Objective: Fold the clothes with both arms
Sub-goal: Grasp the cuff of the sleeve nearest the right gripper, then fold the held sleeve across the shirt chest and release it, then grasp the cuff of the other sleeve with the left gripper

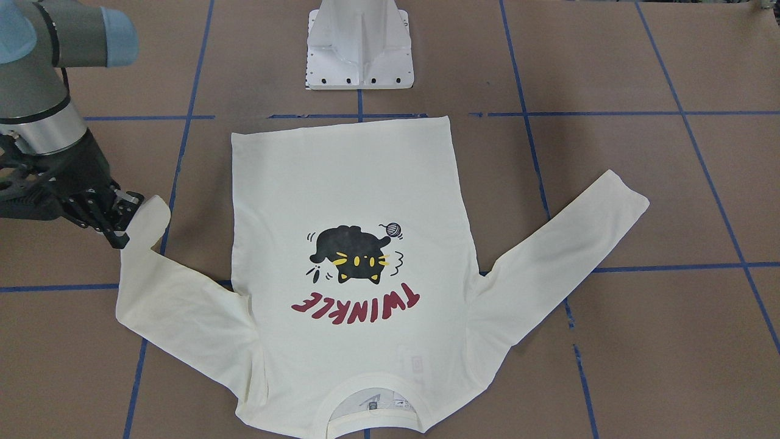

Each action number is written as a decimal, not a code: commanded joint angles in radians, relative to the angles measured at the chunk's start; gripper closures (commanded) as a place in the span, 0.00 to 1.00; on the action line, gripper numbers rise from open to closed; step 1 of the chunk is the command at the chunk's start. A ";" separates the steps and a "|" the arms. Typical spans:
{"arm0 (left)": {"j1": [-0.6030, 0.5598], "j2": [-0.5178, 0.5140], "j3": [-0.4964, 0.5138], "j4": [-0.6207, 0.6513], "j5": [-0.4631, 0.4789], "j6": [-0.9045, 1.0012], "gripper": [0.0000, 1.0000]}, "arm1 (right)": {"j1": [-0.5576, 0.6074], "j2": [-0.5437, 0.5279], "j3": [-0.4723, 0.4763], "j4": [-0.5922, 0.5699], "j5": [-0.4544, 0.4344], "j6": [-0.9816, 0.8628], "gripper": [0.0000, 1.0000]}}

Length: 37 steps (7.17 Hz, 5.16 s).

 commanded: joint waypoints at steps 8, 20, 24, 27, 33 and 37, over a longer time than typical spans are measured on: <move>-0.004 0.006 0.006 0.001 0.001 -0.002 0.00 | -0.423 0.828 -0.908 0.170 -0.580 0.435 1.00; 0.012 -0.028 0.008 -0.068 0.009 -0.183 0.00 | -0.028 0.634 -0.439 -0.222 0.094 -0.169 0.00; 0.225 0.091 -0.007 -0.347 0.145 -0.594 0.00 | 0.247 0.026 0.015 -0.243 0.322 -0.741 0.00; 0.475 0.157 -0.007 -0.464 0.308 -0.607 0.00 | 0.356 -0.279 0.074 -0.125 0.368 -0.925 0.00; 0.796 0.179 0.019 -0.477 0.535 -0.608 0.02 | 0.378 -0.409 0.077 0.020 0.373 -0.913 0.00; 0.887 0.162 0.062 -0.472 0.650 -0.607 0.14 | 0.378 -0.414 0.077 0.020 0.371 -0.913 0.00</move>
